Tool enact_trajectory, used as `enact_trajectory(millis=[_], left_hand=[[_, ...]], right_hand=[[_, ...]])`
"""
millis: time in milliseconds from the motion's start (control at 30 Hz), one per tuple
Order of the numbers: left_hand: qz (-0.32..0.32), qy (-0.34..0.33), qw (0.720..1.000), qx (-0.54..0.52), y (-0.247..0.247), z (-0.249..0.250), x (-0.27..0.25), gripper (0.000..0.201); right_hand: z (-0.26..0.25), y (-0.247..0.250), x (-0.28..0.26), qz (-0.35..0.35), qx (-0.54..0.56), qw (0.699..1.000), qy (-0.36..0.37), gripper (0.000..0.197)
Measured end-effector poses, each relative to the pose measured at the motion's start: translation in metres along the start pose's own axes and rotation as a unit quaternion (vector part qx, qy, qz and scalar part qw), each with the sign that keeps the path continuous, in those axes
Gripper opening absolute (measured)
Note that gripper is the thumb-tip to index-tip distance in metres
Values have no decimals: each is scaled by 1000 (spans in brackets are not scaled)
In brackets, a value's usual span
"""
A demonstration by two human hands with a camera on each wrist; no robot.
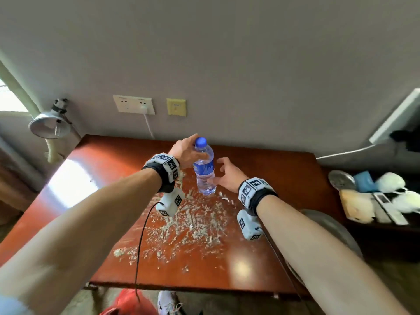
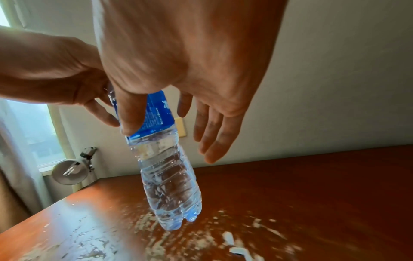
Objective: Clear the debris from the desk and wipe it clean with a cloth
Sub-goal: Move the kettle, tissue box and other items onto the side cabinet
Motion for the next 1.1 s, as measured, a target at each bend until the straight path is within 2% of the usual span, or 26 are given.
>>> enact_trajectory(millis=[133, 333, 533, 667, 800, 933, 1100], left_hand=[[-46, -47, 998, -7, -65, 69, -36, 34], [-108, -116, 987, -16, -156, 169, -82, 40], [-196, -177, 964, -37, -244, 266, -123, 41], [-257, -218, 941, -38, -305, 321, -149, 45], [-300, -247, 921, -16, -367, 373, -169, 58], [-337, -270, 902, 12, -427, 422, -191, 55], [-346, -289, 892, 28, -504, 478, -199, 42]], right_hand=[[55, 44, -73, 43, 15, 999, -28, 82], [125, 105, -174, 112, 25, 991, -63, 66], [198, 148, -276, 195, 83, 970, -122, 63], [245, 175, -337, 230, 83, 954, -173, 60], [291, 194, -389, 265, 71, 933, -231, 61], [345, 213, -434, 280, 73, 917, -275, 62], [427, 246, -463, 287, 101, 904, -300, 60]])
Point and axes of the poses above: each hand's wrist, its own x-axis towards the middle knuckle, its own y-axis out of the back of the hand, z = x × y, the point moved 4 cm from there along x, towards the middle knuckle, and after that the axes turned 10 degrees about y, right-handed, at the moved point
